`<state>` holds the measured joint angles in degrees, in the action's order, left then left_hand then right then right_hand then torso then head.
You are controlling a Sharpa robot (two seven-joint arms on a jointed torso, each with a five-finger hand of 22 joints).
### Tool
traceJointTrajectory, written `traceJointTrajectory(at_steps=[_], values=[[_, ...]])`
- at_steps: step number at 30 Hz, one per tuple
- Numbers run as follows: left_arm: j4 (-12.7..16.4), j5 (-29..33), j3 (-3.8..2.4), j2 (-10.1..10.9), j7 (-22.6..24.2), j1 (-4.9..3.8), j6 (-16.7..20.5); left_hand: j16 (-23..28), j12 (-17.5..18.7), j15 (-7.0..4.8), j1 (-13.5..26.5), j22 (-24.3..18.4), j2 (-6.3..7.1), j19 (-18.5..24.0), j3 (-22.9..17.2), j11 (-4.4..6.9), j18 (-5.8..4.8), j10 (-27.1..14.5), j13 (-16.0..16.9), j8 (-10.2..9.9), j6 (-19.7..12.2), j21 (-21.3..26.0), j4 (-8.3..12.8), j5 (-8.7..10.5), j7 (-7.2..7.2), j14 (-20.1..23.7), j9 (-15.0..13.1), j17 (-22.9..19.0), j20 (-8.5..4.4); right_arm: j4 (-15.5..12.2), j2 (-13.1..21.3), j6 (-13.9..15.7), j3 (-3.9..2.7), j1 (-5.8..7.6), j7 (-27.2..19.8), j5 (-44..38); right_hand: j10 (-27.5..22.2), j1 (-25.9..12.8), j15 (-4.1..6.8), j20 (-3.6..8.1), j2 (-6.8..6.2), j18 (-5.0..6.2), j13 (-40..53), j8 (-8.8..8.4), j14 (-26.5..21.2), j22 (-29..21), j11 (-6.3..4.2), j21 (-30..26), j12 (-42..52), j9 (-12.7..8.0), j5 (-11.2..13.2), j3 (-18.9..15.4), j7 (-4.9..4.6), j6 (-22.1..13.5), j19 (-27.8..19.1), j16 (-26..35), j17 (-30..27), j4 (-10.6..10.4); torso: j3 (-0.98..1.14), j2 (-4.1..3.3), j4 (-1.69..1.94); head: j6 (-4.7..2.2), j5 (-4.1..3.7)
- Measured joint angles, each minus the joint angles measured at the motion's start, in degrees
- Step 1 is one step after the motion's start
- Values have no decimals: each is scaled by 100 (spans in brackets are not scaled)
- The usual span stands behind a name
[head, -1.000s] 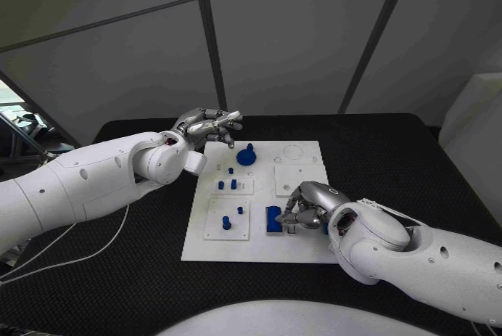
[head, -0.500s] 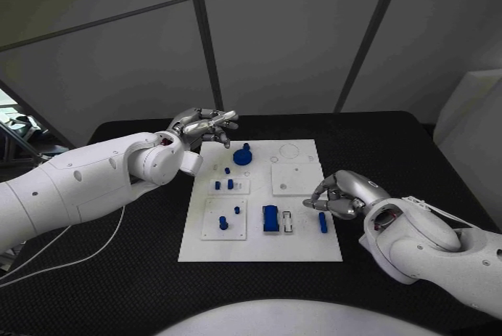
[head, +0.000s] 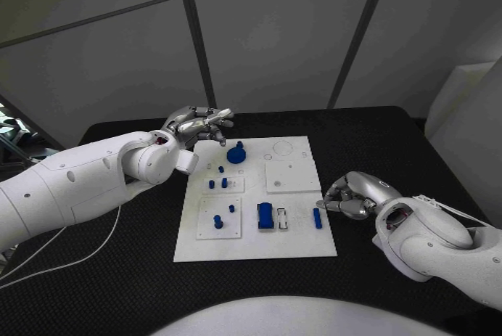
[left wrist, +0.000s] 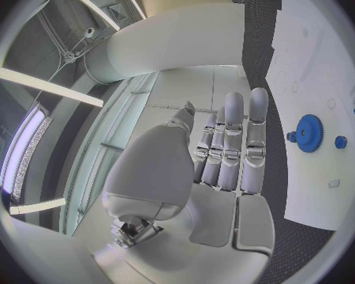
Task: Assemble the parts on the task board
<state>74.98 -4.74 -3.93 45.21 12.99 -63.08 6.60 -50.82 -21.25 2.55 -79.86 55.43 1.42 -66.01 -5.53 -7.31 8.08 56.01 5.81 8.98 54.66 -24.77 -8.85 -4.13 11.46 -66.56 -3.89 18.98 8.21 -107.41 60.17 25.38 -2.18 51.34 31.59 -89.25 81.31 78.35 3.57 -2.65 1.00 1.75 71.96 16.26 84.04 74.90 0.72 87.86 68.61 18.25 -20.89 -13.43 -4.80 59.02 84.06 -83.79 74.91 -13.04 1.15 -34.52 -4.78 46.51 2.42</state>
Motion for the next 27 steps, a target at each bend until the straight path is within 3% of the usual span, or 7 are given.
traceJointTrajectory(at_steps=[7,10,25,26,27], values=[[-6,0,1,-11,0,4,-9,0,0,0,0,0,0,0,0,0,0,0,0,0,0,0,0,0,0,0,0,0,0,83,-122,-222,7,-210,68,-70,92,0,-1,0,0,0,3,-30,0,0,91,23,0,25,-6,-17,2,39,0,-98,0,17,3,4,0,19,-15],[-10,0,2,-11,0,10,-12,0,0,0,0,0,0,0,0,0,1,0,0,0,0,0,0,0,0,0,0,0,0,106,-175,-295,5,-291,103,-91,111,0,-1,0,0,0,41,-52,0,0,74,23,0,65,-6,-61,6,40,0,-156,0,2,5,8,1,18,0],[-20,0,2,-20,1,24,-22,0,-21,0,0,-5,0,0,0,0,0,1,0,0,0,0,0,0,0,0,0,1,0,233,-434,-349,-50,-335,229,-331,111,8,-1,-44,-9,0,49,-118,0,0,73,22,65,119,126,-134,23,77,0,-202,-1,-8,1,1,-2,-8,-9],[-21,0,2,-20,1,24,-23,0,-21,0,0,-5,0,0,0,0,1,1,0,0,0,0,0,0,0,0,0,1,0,250,-459,-358,-52,-335,246,-380,111,15,-1,-44,-16,0,49,-118,0,0,72,22,65,180,126,-134,19,81,0,-202,-1,-8,1,1,-1,-6,-10],[-22,0,2,-20,1,25,-24,0,-21,0,0,-5,0,0,0,0,0,1,0,0,0,0,0,0,0,0,0,1,0,279,-494,-380,-53,-335,275,-454,111,32,-1,-44,-30,0,48,-172,0,0,72,22,65,986,126,-144,4,57,1,-202,-1,10,-1,1,0,-2,-9]])
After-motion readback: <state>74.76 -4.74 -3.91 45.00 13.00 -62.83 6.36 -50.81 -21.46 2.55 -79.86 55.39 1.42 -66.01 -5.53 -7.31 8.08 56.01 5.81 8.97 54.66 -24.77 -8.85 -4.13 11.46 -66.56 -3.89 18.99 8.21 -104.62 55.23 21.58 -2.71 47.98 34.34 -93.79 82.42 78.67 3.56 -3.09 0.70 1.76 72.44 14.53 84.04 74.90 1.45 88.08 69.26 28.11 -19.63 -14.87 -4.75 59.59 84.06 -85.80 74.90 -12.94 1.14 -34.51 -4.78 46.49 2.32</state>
